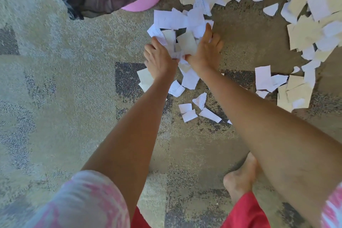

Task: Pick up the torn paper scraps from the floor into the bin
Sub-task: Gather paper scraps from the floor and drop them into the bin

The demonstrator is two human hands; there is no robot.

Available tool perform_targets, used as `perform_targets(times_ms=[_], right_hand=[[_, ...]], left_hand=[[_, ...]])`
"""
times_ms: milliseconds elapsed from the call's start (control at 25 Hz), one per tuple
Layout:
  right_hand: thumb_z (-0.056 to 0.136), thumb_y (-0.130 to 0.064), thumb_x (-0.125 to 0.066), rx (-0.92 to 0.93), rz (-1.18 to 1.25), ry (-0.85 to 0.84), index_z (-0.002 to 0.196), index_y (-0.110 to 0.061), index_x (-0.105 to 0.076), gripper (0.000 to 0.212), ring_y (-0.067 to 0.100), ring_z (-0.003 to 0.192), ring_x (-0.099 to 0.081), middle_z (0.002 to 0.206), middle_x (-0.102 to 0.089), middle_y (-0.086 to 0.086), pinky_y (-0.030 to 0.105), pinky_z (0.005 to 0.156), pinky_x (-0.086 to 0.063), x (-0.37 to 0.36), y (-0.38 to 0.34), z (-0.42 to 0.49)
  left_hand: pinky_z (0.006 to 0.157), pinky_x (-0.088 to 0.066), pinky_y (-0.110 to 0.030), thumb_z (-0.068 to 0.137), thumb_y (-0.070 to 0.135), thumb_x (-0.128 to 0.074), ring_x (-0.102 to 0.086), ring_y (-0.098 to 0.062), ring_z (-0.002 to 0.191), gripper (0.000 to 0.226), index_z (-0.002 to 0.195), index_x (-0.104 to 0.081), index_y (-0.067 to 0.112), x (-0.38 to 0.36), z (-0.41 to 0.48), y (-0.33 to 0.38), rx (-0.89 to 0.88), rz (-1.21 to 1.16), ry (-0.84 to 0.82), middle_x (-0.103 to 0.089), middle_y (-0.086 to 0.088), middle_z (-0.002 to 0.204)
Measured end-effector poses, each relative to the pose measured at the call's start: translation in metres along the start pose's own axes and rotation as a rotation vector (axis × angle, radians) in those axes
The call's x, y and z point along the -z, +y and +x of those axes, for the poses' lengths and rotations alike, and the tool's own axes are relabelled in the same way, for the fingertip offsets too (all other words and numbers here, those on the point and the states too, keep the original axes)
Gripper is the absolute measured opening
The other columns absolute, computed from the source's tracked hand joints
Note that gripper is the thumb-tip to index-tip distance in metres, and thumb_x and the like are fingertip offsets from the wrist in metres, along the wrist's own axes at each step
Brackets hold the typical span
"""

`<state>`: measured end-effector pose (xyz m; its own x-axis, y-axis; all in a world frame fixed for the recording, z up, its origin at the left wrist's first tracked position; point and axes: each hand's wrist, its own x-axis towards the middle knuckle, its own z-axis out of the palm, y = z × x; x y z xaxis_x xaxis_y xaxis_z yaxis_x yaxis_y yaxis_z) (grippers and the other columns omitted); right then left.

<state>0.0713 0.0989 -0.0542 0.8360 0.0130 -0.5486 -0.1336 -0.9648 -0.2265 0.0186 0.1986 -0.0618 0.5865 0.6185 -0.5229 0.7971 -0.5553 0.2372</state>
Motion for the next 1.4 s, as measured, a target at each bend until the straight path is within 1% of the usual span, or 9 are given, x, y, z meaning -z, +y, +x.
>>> perform_targets(times_ms=[120, 280, 440, 520, 640, 760, 1000, 1200, 1400], right_hand=[[0.071, -0.031, -0.082, 0.0, 0.007, 0.013, 0.151, -0.018, -0.011, 0.108, 0.033, 0.129, -0.032, 0.144, -0.029, 0.015, 0.041, 0.09, -0.048, -0.004, 0.001, 0.0], [0.068, -0.025, -0.083, -0.092, 0.144, 0.005, 0.151, -0.018, -0.009, 0.111, 0.033, 0.134, -0.034, 0.148, -0.032, 0.013, 0.044, 0.1, -0.042, -0.005, 0.0, 0.001], [0.058, -0.022, -0.083, -0.242, 0.498, 0.005, 0.145, -0.02, -0.014, 0.111, 0.031, 0.12, -0.054, 0.132, -0.055, 0.007, 0.053, 0.096, -0.046, -0.011, -0.007, 0.0], [0.062, -0.015, -0.08, -0.261, 0.584, -0.028, 0.136, -0.012, -0.028, 0.091, 0.032, 0.11, -0.059, 0.119, -0.062, 0.008, 0.052, 0.093, -0.048, -0.013, -0.011, 0.0], [0.072, -0.011, -0.076, -0.228, 0.552, -0.082, 0.113, -0.007, -0.053, 0.047, 0.03, 0.102, -0.062, 0.107, -0.066, 0.008, 0.043, 0.089, -0.051, -0.007, -0.014, 0.0], [0.075, -0.008, -0.072, -0.233, 0.624, -0.102, 0.099, -0.005, -0.064, 0.026, 0.029, 0.093, -0.067, 0.099, -0.07, 0.01, 0.035, 0.077, -0.054, -0.005, -0.012, -0.002], [0.083, -0.014, -0.072, -0.295, 0.731, -0.166, 0.112, 0.001, -0.058, 0.035, 0.022, 0.089, -0.059, 0.101, -0.062, 0.01, 0.028, 0.071, -0.044, 0.012, -0.005, -0.009], [0.08, -0.017, -0.076, -0.282, 0.778, -0.207, 0.111, -0.002, -0.062, 0.038, 0.021, 0.093, -0.065, 0.102, -0.067, 0.007, 0.028, 0.07, -0.048, 0.026, -0.002, -0.014], [0.083, -0.013, -0.073, -0.267, 0.887, -0.169, 0.083, -0.014, -0.054, 0.019, 0.021, 0.09, -0.062, 0.098, -0.063, 0.006, 0.037, 0.082, -0.055, 0.05, -0.001, -0.027]], left_hand=[[0.093, -0.046, -0.041, 0.072, 0.023, -0.083, -0.049, -0.031, 0.121, 0.072, 0.127, -0.039, 0.011, -0.008, -0.004, 0.001, 0.073, -0.166, -0.003, -0.052, -0.01, 0.129], [0.088, -0.048, -0.038, 0.077, 0.019, -0.076, -0.042, -0.031, 0.118, 0.05, 0.118, -0.049, 0.011, -0.011, -0.007, 0.005, 0.132, -0.13, 0.024, -0.043, -0.012, 0.129], [0.094, -0.04, -0.034, 0.075, 0.019, -0.08, -0.039, -0.032, 0.122, 0.068, 0.129, -0.039, 0.009, -0.01, -0.012, 0.01, 0.173, -0.189, 0.065, -0.042, -0.014, 0.134], [0.094, -0.04, -0.037, 0.073, 0.017, -0.08, -0.046, -0.032, 0.12, 0.07, 0.129, -0.038, 0.01, -0.008, -0.008, 0.005, 0.193, -0.31, 0.055, -0.051, -0.012, 0.13], [0.083, -0.042, -0.035, 0.076, 0.015, -0.076, -0.055, -0.029, 0.112, 0.049, 0.116, -0.048, 0.013, -0.008, -0.006, -0.003, 0.172, -0.37, 0.015, -0.062, -0.008, 0.117], [0.085, -0.043, -0.033, 0.077, 0.018, -0.076, -0.052, -0.026, 0.114, 0.037, 0.109, -0.058, 0.014, -0.011, -0.008, -0.003, 0.181, -0.403, -0.021, -0.06, -0.007, 0.117], [0.092, -0.046, -0.037, 0.073, 0.015, -0.082, -0.052, -0.024, 0.112, 0.052, 0.117, -0.055, 0.011, -0.008, -0.015, 0.002, 0.201, -0.552, -0.049, -0.054, -0.007, 0.12], [0.069, -0.051, -0.028, 0.077, 0.016, -0.079, -0.061, -0.016, 0.08, 0.02, 0.092, -0.065, 0.013, 0.006, -0.012, -0.003, 0.224, -0.61, -0.09, -0.067, 0.0, 0.091], [0.068, -0.049, -0.021, 0.08, 0.015, -0.077, -0.063, -0.013, 0.082, 0.02, 0.099, -0.071, 0.012, 0.036, -0.019, 0.0, 0.165, -0.651, -0.114, -0.069, 0.004, 0.088]])
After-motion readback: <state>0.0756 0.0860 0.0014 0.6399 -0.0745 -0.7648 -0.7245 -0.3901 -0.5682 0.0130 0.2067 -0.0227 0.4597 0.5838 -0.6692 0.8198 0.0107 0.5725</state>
